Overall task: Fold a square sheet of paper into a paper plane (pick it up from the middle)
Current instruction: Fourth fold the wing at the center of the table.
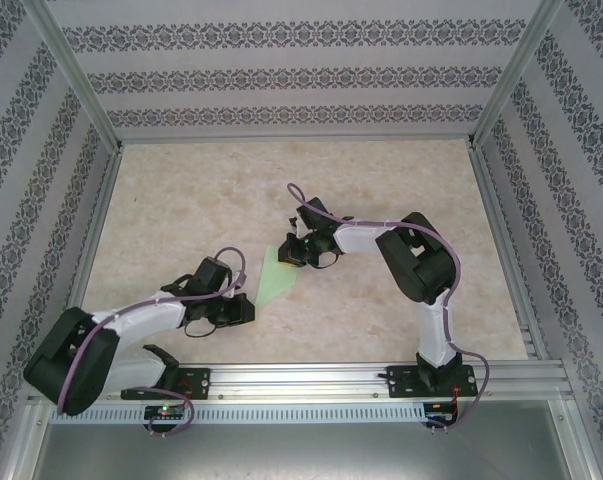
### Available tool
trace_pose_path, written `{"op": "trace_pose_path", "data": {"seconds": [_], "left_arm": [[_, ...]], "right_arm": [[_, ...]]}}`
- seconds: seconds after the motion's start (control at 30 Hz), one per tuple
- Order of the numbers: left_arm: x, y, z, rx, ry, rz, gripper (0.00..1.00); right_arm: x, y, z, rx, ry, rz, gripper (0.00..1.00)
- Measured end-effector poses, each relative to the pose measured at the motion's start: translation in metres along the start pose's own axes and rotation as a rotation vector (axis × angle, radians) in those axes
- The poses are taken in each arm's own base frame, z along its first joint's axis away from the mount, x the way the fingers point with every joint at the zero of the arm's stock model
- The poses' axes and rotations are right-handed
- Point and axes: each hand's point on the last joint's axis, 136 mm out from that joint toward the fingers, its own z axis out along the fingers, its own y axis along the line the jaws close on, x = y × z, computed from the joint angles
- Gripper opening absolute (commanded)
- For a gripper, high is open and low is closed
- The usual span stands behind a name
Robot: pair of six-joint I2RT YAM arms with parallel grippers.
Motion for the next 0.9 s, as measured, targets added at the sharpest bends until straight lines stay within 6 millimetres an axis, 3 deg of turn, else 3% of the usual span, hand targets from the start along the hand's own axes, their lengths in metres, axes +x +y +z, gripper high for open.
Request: {"op": "trace_pose_path", "data": {"seconds": [0.17,0.53,0.9], "left_arm": [[-0.007,-0.006,-0.028,-0.022,-0.102,0.012,0.21],[-0.056,-0.031,-0.076,-0.073,-0.344,-0.005,0.24],[-0.065,-0.034,-0.082,-0.069,-0.396,-0.056,0.26]], "right_arm": [[0.0,0.001,0.0,0.008,-0.001,-0.004,0.09],[0.003,0.003,0.002,0.021,0.029,-0.02,0.09],[0.005,-0.003,-0.004,0.011,0.069,-0.085,0.09]]}}
